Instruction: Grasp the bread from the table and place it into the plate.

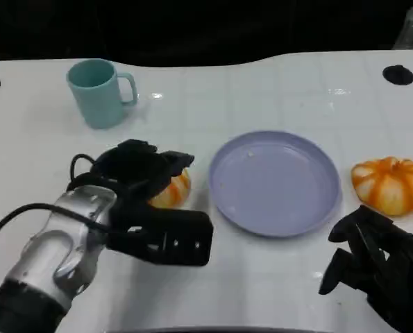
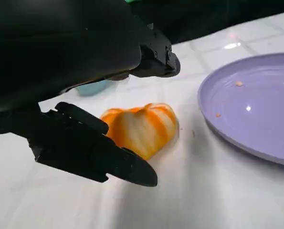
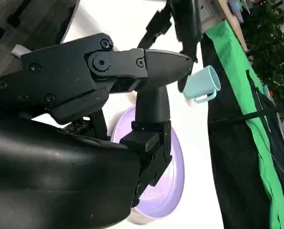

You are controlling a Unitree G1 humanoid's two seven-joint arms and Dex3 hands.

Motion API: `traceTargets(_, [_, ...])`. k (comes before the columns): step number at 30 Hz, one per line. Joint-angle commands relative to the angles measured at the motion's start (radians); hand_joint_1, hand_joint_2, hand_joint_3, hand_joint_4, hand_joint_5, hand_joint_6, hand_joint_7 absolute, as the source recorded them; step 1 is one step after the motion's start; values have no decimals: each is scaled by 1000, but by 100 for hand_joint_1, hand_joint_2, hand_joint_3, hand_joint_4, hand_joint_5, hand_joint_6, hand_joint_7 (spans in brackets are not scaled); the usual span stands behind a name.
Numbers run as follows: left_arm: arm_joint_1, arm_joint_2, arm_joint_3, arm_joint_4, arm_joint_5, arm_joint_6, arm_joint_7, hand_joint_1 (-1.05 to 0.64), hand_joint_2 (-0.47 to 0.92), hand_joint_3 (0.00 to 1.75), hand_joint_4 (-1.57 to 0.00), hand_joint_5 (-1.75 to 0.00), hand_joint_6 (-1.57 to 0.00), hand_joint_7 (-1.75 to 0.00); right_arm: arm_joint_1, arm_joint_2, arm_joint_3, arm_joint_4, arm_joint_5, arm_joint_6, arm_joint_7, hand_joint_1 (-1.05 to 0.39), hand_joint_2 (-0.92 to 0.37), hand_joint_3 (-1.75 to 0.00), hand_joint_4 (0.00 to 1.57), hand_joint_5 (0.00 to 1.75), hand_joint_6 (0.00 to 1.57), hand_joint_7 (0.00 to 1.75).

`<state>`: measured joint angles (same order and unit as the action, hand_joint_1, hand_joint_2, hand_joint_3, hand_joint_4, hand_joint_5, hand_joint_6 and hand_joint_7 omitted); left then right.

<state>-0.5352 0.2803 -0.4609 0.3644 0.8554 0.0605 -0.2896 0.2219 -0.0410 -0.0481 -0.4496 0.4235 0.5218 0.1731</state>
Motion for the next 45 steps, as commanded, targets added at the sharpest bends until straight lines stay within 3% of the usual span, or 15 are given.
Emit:
traceTargets(1, [-84,-39,-32,165,1,44,21,-50,78,0,0,-22,-20,0,6,-9,-7,-10,11,-4,7,-44,-92,-35,64,175,51,160])
traceTargets(6, [-167,-109,-75,382,22,85,158,-54,77,0,-1,-24,-19,0,11,-15,-7,-11,10,-10,18,-45,-92,-36,64,175,50,160])
traceTargets(13, [-255,-179,-94,578,-11,132,218,-53,78,0,0,-18,-17,0,12,-11,-10,-4,7,-19,26,-45,-92,-36,65,175,50,159])
traceTargets(21, [-317,-217,-96,724,-60,120,231,-49,78,1,0,-8,-13,0,15,-9,-11,-14,6,-10,17,-45,-92,-37,64,175,50,159])
traceTargets(33, [-340,-224,-89,859,-135,27,273,-34,79,0,-9,-11,-19,-2,17,-10,-16,-21,16,-5,22,-46,-92,-36,64,175,50,160])
traceTargets(34, [-335,-224,-88,872,-137,12,300,-26,84,1,-37,-17,-46,-5,18,-10,-18,-20,18,-8,25,-46,-92,-36,64,175,50,160])
traceTargets(36, [-332,-226,-91,896,-135,-5,334,-20,88,1,-65,-17,-67,-4,22,-11,-18,-19,19,-16,31,-46,-92,-36,63,175,49,160])
traceTargets(37, [-332,-226,-101,905,-126,-11,348,-20,89,1,-69,-16,-70,-3,23,-13,-17,-18,17,-20,33,-46,-92,-36,63,175,49,160])
traceTargets(38, [-333,-225,-110,913,-118,-17,360,-20,90,0,-80,-43,-82,-2,23,-14,-16,-18,14,-23,34,-46,-92,-37,63,175,49,160])
traceTargets(40, [-329,-223,-122,921,-110,-32,392,-24,89,0,-76,-103,-99,-2,25,-14,-16,-20,15,-21,33,-46,-92,-37,63,175,49,160])
traceTargets(42, [-322,-214,-149,928,-86,-51,441,-28,91,10,-71,-132,-104,-1,26,-13,-17,-23,15,-18,30,-46,-92,-37,63,175,49,160])
traceTargets(45, [-315,-202,-170,931,-68,-77,503,-30,92,20,-68,-153,-103,-1,26,-13,-17,-26,16,-13,27,-46,-92,-36,63,175,49,160])
